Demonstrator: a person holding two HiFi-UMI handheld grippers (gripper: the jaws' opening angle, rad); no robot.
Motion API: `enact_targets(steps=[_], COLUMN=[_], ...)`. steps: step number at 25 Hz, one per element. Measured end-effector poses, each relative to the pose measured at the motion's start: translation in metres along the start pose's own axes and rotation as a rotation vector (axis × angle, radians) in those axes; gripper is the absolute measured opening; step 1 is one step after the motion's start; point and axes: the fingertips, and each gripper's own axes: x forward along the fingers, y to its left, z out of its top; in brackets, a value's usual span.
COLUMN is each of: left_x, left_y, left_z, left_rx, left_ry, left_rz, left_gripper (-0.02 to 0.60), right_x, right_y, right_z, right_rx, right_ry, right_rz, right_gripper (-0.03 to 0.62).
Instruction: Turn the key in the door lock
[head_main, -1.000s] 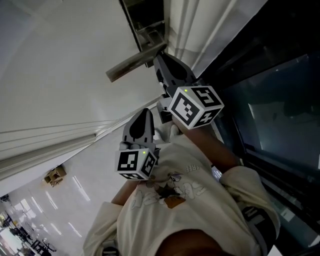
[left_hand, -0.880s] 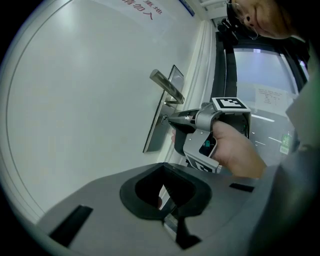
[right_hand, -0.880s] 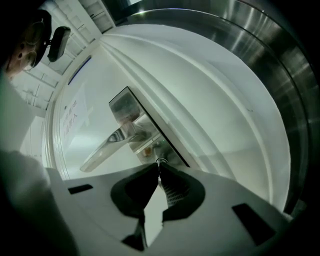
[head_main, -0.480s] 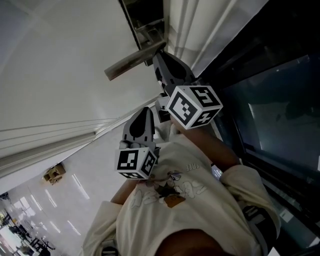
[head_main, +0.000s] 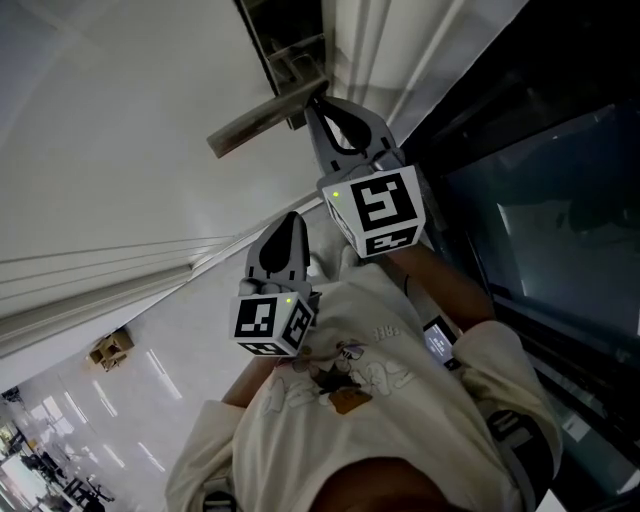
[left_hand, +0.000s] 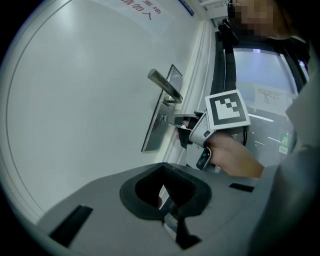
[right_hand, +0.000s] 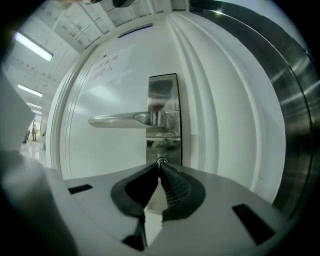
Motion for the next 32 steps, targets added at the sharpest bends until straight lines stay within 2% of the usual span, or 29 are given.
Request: enact_targets(steps=[10,18,32], left_x=[0.003,0.0,-0.007], left_y=[-0.003,-0.002,-0.003], left_z=[-0.001,-0.003,-0.004], left_rx=[0.008,0.004,0.008], left_ry=[0.007,0.012,0.006], left_rz=[-0.021,-0.023,-0.031], left_gripper=[0.006,0.006,0.006], right_x=[0.001,0.001,0.002], right_y=[0.004,0.006,0.01], right_z=[-0.003,-0.004,-0.011], right_rx=[-0.432,-0.649,-1.16], right_ry=[0.042,0.074,0.108], right_rz=[-0.023,-0.04,-0.102], right_gripper=[0.023,0.023,0.021])
